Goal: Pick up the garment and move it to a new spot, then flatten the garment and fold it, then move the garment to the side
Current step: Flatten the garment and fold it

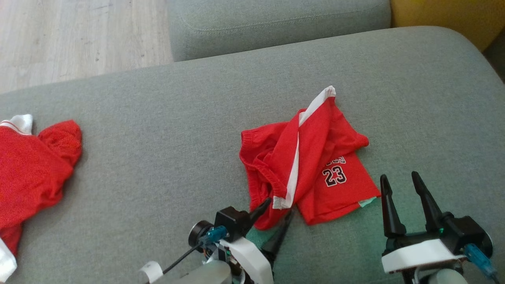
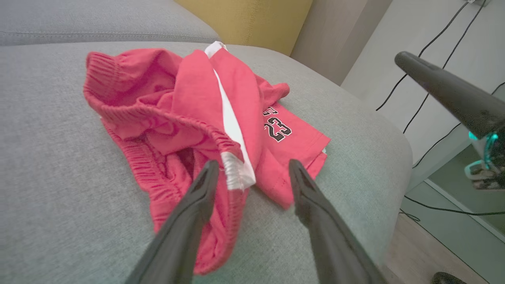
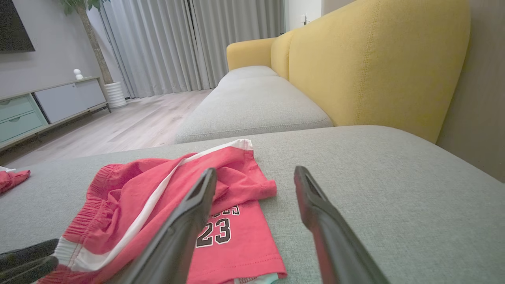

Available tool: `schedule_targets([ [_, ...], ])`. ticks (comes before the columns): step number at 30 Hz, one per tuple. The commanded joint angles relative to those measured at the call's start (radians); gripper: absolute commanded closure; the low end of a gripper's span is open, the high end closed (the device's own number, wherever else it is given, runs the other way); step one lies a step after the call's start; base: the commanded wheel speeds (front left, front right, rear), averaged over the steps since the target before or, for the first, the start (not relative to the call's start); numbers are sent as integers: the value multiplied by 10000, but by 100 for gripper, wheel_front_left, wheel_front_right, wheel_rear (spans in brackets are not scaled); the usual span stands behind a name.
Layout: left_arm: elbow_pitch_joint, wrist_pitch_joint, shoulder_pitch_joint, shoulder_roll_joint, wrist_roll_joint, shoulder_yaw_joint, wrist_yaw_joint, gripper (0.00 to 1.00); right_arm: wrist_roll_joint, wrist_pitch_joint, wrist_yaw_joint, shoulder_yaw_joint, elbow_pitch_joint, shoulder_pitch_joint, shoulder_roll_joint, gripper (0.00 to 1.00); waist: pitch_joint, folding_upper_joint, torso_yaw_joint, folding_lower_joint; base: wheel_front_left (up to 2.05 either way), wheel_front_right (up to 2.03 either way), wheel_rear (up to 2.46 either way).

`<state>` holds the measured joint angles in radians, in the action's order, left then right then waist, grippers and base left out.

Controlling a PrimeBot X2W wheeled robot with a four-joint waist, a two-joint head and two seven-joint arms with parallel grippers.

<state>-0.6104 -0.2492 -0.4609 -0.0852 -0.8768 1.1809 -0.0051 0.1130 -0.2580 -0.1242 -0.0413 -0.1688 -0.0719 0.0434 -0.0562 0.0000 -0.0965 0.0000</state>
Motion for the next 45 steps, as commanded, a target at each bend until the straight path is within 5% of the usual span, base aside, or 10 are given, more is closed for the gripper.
schedule_targets([
  [1, 104, -124, -294, 48, 119, -381, 44, 31, -51, -38, -65, -267, 278, 237, 68, 0, 3, 0, -45, 0, 0, 0, 0],
  [3, -68, -124, -321, 65, 146, -452, 20, 59, -51, -38, -65, -279, 275, 253, 68, 0, -10, 0, -92, 0, 0, 0, 0],
  [5, -271, -125, -381, 89, 189, -507, 0, 100, -53, -38, -65, -286, 280, 280, 68, 0, -32, 0, -135, 0, 0, 0, 0],
  [17, -749, -123, -435, -53, 558, -1369, 86, 100, 651, -38, -65, -102, 66, 297, 68, 0, -25, 0, 292, 0, 0, 0, 0],
  [23, 838, -125, 204, -1245, 1595, -2958, 512, 100, 1206, -38, -65, -168, -690, 1099, 175, 0, -122, 0, 1110, 0, 0, 0, 0],
  [30, 1371, -125, 227, -1676, 1887, -3656, 556, 100, 2210, 165, -65, -1645, -2166, 2498, 1729, 0, -519, 0, 1773, 0, 0, 0, 0],
  [38, 1149, -125, -433, -1630, 2215, -3757, 374, 100, 5631, 1677, -65, -3982, -2657, 4646, 4302, 0, -1266, 0, 2466, 0, 0, 0, 0],
  [45, 776, -125, -1026, -1491, 2426, -3837, 197, 100, 7742, 2467, -65, -5272, -3153, 5599, 5590, 0, -1768, 0, 2987, 0, 0, 0, 0],
])
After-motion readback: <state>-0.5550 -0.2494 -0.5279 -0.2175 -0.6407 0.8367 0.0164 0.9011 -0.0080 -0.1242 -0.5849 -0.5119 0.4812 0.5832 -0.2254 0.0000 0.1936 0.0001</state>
